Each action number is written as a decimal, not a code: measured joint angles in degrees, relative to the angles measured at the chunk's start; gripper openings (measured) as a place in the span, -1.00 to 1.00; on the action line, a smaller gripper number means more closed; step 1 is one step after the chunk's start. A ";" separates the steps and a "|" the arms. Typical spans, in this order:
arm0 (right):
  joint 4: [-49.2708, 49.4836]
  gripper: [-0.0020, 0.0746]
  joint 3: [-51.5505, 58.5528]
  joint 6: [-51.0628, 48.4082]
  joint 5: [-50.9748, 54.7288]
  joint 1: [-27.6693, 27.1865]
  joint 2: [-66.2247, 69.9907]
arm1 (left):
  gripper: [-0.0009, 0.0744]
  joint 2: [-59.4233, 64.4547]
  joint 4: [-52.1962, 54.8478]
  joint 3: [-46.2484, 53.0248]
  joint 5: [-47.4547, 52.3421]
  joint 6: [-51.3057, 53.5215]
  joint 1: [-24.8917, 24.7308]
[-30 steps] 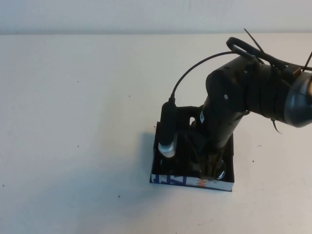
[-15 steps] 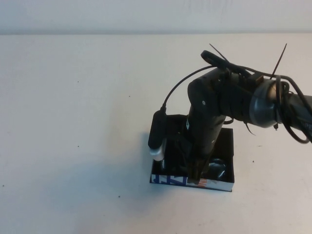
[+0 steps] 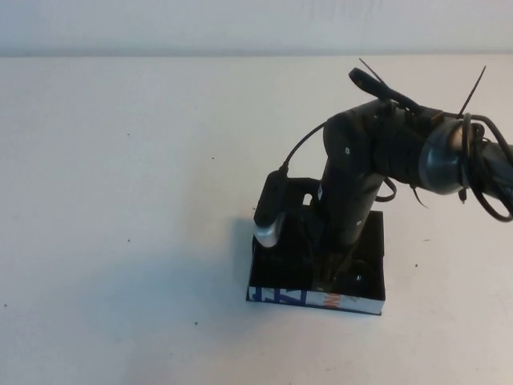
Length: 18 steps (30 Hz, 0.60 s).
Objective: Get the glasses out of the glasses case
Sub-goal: Pick up the glasses from the glasses case, then place the glasses on the table
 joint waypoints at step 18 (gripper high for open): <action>6.86 -0.92 0.95 35.40 10.11 -12.83 -20.02 | -0.99 0.00 0.00 0.00 0.00 0.00 0.00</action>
